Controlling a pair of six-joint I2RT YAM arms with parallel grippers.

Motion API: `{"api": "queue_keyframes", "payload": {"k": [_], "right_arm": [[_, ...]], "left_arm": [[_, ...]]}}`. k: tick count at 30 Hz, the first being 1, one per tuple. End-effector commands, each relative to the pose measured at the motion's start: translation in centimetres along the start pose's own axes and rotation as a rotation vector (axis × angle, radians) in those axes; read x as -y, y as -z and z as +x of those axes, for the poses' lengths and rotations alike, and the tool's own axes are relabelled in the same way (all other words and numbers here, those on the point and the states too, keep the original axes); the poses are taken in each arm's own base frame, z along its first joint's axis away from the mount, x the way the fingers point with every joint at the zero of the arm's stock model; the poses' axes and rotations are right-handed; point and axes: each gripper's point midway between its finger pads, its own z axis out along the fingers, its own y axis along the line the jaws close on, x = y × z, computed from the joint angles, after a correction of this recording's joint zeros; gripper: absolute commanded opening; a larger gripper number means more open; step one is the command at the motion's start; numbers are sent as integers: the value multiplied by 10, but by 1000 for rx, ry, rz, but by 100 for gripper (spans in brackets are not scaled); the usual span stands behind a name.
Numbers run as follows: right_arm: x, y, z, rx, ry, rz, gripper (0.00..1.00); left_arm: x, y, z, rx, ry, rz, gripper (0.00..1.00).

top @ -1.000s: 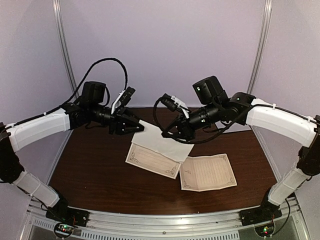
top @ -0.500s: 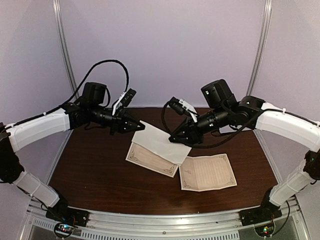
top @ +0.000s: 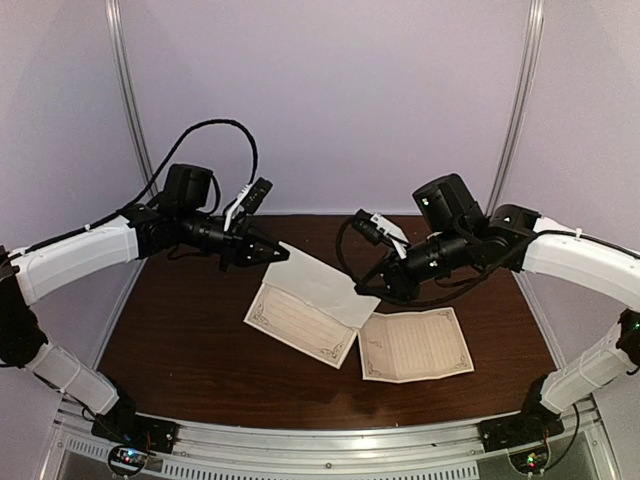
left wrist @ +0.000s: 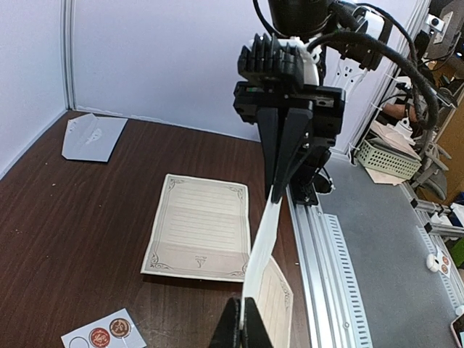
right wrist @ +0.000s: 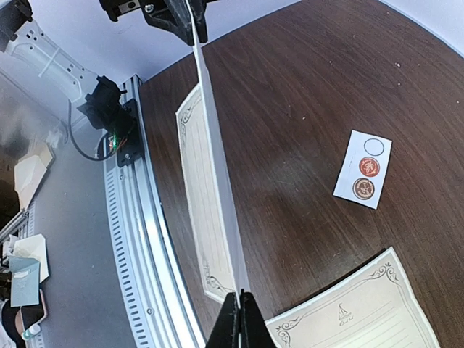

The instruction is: Place the letter into the envelope and seal it

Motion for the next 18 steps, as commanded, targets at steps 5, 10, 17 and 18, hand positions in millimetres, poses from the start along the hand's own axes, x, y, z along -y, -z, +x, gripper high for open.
{"api": "queue_keyframes", "payload": {"k": [5,10,17,18], "right_arm": [[2,13,0,20,-15,46,15],[4,16,10,6,-37,66,23],[11,16,18,-12,-53,101,0],[11,16,17,-9,-51,98,0]], "left_arm": [[10,11,-24,29,-94,-31,0],[10,12,-24,25,-97,-34,0],[10,12,-24,22,-100,-37,0],[10,12,-24,22,-101,-37,0]]}}
